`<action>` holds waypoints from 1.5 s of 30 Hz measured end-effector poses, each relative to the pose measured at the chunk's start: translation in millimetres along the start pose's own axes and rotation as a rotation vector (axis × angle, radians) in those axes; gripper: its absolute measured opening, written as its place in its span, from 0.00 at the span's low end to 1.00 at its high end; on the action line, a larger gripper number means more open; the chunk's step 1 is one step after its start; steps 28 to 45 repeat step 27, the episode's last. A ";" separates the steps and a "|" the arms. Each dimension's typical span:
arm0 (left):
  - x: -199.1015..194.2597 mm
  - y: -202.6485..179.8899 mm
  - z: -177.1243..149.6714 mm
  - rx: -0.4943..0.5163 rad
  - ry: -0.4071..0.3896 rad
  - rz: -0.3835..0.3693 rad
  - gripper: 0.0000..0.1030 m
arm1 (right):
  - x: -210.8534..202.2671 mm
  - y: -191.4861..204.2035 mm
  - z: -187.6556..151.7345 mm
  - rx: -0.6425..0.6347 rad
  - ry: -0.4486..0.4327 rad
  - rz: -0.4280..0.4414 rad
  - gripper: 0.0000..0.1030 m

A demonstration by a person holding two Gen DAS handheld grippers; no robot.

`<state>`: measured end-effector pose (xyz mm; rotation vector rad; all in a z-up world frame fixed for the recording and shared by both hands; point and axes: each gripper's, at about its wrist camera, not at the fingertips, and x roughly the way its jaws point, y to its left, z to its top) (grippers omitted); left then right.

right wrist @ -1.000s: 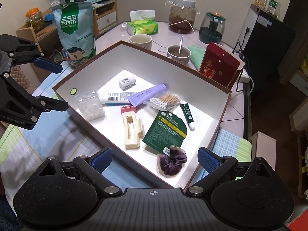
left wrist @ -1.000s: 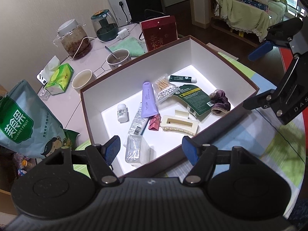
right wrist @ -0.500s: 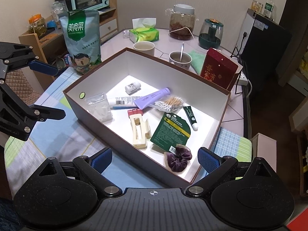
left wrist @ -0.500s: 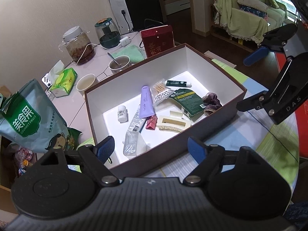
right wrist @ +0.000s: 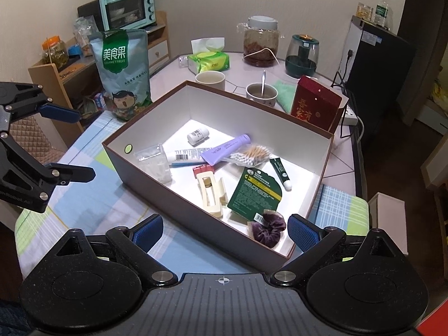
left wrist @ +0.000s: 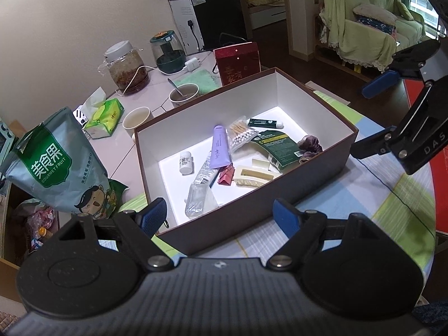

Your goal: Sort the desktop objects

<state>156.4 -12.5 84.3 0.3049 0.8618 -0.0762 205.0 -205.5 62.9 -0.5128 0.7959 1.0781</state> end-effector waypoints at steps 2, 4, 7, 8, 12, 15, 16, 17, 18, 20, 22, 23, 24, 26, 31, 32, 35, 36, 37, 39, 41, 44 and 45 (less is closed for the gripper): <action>-0.6 -0.9 -1.6 -0.001 0.000 0.002 0.78 | -0.5 1.2 -0.6 0.000 -0.001 0.002 0.95; -1.2 -2.0 -2.6 0.000 -0.001 0.003 0.78 | -0.3 2.2 -1.4 0.001 -0.002 0.004 0.95; -1.6 -3.6 -3.3 0.002 -0.002 0.004 0.78 | 0.1 3.2 -2.2 0.001 -0.001 0.005 0.95; -1.6 -3.9 -3.3 0.003 -0.002 0.005 0.78 | 0.3 3.4 -2.4 0.002 -0.001 0.006 0.95; -1.0 -4.4 -2.9 0.006 -0.005 0.011 0.78 | 0.7 2.8 -2.8 0.006 -0.004 0.006 0.95; 0.0 -4.8 -2.0 0.005 -0.008 0.015 0.78 | 0.9 1.4 -2.6 0.010 -0.010 0.008 0.95; 0.7 -4.9 -1.7 0.004 -0.008 0.016 0.78 | 1.1 0.8 -2.6 0.011 -0.011 0.011 0.95; 1.7 -4.8 -1.3 0.003 -0.008 0.018 0.78 | 1.4 0.2 -2.6 0.012 -0.011 0.013 0.95; 2.7 -4.8 -0.9 0.002 -0.007 0.019 0.78 | 2.2 -0.3 -2.7 0.013 -0.011 0.014 0.95; 4.5 -5.0 -0.3 0.001 -0.007 0.021 0.78 | 3.9 -1.6 -3.0 0.015 -0.009 0.016 0.95; 6.2 -5.2 0.3 0.000 -0.008 0.024 0.78 | 5.5 -3.0 -3.1 0.018 -0.009 0.019 0.95; 6.5 -5.4 0.6 -0.001 -0.012 0.028 0.78 | 6.2 -3.8 -3.0 0.020 -0.009 0.020 0.95; 7.0 -5.6 1.1 0.000 -0.015 0.030 0.78 | 6.3 -4.9 -3.0 0.023 -0.011 0.022 0.95; 8.0 -5.6 2.3 -0.003 -0.017 0.032 0.78 | 6.2 -6.7 -3.0 0.030 -0.016 0.024 0.95; 8.8 -5.1 3.0 -0.007 -0.015 0.033 0.78 | 5.9 -7.6 -2.9 0.032 -0.019 0.026 0.95; 8.8 -5.1 3.0 -0.007 -0.015 0.033 0.78 | 5.9 -7.6 -2.9 0.032 -0.019 0.026 0.95; 8.8 -5.1 3.0 -0.007 -0.015 0.033 0.78 | 5.9 -7.6 -2.9 0.032 -0.019 0.026 0.95; 8.8 -5.1 3.0 -0.007 -0.015 0.033 0.78 | 5.9 -7.6 -2.9 0.032 -0.019 0.026 0.95; 8.8 -5.1 3.0 -0.007 -0.015 0.033 0.78 | 5.9 -7.6 -2.9 0.032 -0.019 0.026 0.95; 8.8 -5.1 3.0 -0.007 -0.015 0.033 0.78 | 5.9 -7.6 -2.9 0.032 -0.019 0.026 0.95; 8.8 -5.1 3.0 -0.007 -0.015 0.033 0.78 | 5.9 -7.6 -2.9 0.032 -0.019 0.026 0.95; 8.8 -5.1 3.0 -0.007 -0.015 0.033 0.78 | 5.9 -7.6 -2.9 0.032 -0.019 0.026 0.95; 8.8 -5.1 3.0 -0.007 -0.015 0.033 0.78 | 5.9 -7.6 -2.9 0.032 -0.019 0.026 0.95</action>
